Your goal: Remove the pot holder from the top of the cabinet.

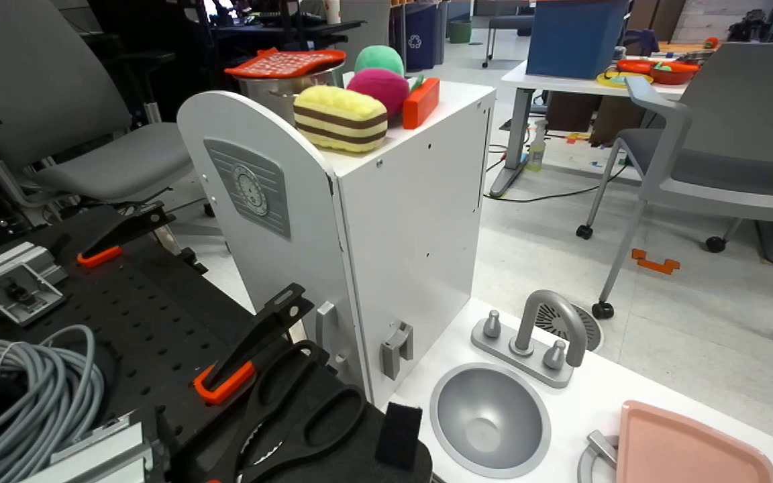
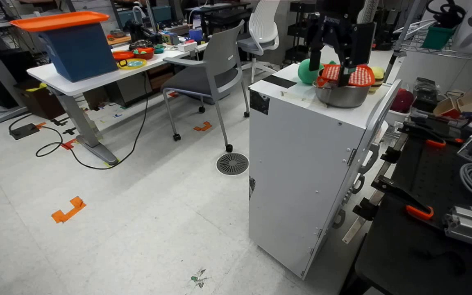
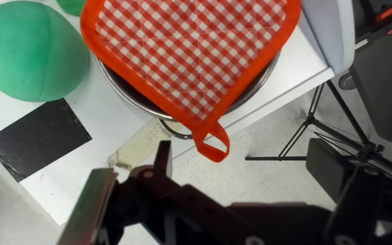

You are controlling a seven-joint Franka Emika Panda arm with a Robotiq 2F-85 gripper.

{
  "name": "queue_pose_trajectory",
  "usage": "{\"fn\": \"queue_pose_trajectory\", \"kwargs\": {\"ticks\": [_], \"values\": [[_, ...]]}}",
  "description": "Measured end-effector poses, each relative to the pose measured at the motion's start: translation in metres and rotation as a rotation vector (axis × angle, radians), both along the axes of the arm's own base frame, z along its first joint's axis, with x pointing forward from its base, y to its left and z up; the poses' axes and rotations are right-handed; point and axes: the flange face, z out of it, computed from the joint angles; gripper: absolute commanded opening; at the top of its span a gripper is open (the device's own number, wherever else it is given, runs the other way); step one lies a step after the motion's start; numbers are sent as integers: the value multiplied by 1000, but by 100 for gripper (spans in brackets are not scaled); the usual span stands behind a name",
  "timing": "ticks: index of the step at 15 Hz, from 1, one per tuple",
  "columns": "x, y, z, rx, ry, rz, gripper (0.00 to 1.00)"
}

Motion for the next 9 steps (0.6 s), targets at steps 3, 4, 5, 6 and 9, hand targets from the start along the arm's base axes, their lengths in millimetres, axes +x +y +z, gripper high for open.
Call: {"fn": "queue_pose_trajectory", "kwargs": {"ticks": [3,4,5,6,9], "values": [[7,0,-10,1,13,-2,100],[9,0,-14,1,18,-3,100],[11,0,-18,0,22,-4,100],[13,-1,-21,0,27,-5,100],[18,0,-27,-2,32,-11,96]]}}
